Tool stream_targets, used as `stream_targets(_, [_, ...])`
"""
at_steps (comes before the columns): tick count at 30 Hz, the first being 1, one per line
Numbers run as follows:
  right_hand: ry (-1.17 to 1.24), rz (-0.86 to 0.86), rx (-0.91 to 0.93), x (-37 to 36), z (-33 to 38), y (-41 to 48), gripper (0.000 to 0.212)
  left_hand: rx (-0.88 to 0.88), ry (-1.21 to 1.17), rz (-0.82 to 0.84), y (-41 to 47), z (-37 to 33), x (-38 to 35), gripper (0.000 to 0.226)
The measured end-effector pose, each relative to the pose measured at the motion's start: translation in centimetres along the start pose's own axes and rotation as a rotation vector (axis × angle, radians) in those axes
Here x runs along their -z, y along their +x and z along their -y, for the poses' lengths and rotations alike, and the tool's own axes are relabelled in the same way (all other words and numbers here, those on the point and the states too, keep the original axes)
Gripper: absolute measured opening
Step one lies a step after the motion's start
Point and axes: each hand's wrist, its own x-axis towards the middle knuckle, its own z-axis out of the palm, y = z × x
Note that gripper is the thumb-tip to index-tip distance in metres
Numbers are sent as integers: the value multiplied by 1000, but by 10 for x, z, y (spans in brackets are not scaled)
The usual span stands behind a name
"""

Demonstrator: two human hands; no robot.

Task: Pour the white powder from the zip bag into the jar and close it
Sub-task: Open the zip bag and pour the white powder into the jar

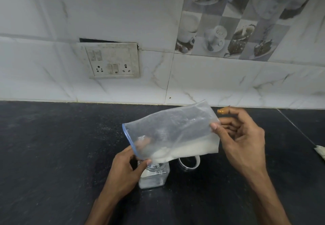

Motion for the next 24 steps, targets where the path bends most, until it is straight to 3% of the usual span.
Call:
stream_targets(16, [39, -6, -45, -3, -3, 3, 41, -9, 39, -6, 0, -7, 2, 66])
stream_targets(24, [29, 10, -23, -2, -3, 5, 39, -22, 49, 3, 0, -9, 2, 55])
